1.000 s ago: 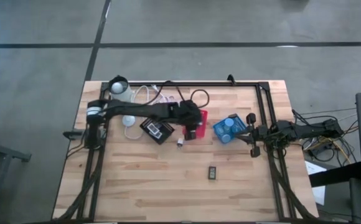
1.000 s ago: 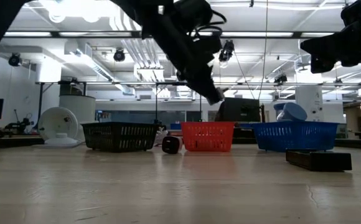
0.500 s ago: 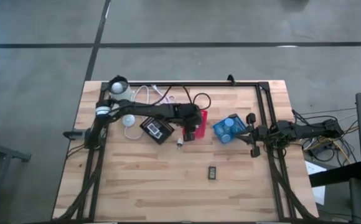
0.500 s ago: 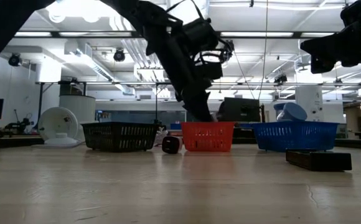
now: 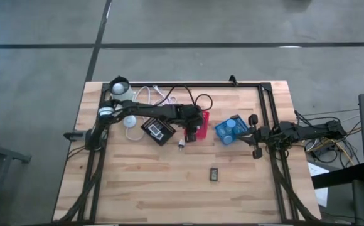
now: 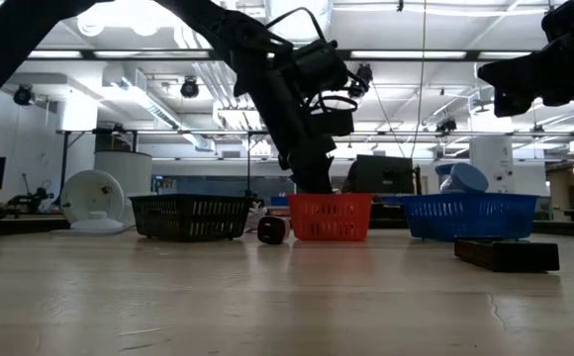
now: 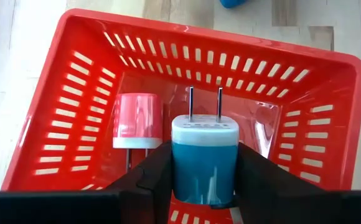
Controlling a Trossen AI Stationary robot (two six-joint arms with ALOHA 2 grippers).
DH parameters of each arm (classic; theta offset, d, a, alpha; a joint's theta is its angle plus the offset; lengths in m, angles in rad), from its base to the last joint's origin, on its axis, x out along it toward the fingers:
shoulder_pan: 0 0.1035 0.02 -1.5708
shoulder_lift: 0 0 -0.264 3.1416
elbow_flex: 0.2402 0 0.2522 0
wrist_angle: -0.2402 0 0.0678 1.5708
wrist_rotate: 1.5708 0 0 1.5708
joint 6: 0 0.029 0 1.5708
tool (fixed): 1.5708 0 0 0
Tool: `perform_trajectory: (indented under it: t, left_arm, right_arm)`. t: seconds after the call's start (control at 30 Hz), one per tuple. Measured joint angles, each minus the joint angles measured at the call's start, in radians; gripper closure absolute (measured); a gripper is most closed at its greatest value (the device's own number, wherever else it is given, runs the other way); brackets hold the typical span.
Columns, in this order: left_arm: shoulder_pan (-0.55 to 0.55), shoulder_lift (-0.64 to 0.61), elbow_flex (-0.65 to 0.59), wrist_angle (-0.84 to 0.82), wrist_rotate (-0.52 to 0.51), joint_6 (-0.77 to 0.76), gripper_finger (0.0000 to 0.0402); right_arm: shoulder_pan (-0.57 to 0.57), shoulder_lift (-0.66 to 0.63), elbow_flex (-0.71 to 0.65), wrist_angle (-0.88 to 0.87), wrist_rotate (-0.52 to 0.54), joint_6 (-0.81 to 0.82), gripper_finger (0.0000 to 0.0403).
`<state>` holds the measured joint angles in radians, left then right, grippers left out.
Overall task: Pick & Place Office items
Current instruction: Put the blue charger adapter into the red basket, then put the black digital clock into the black basket
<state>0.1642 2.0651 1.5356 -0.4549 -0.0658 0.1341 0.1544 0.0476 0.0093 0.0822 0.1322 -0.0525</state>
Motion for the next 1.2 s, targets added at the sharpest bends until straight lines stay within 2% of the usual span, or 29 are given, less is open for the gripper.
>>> perform_trajectory:
  t: [0.13,0.37,0.53,0.93,1.07,1.2]
  left_arm:
    - [0.0,0.0,0.0,-0.002,0.001,-0.008,0.0265]
    - [0.0,0.009,-0.005,-0.024,0.005,-0.031,0.0183]
    - [0.0,0.006,-0.004,-0.016,0.006,-0.031,0.0154]
    - [-0.002,-0.053,-0.003,-0.025,0.003,-0.004,0.0148]
    - [-0.002,-0.105,-0.003,-0.105,0.001,-0.004,0.0147]
    - [-0.016,-0.221,-0.003,-0.232,-0.014,0.003,0.0156]
  right_arm:
    - [0.0,0.0,0.0,0.0,0.0,0.0,0.0374]
    - [0.0,0.0,0.0,0.0,0.0,0.009,0.0374]
    - [0.0,0.0,0.0,0.002,0.0,0.008,0.0374]
    - [0.0,0.0,0.0,0.003,0.0,0.016,0.0374]
    - [0.0,0.0,0.0,0.003,0.0,0.015,0.0374]
    - [0.0,0.0,0.0,0.002,0.001,0.001,0.0374]
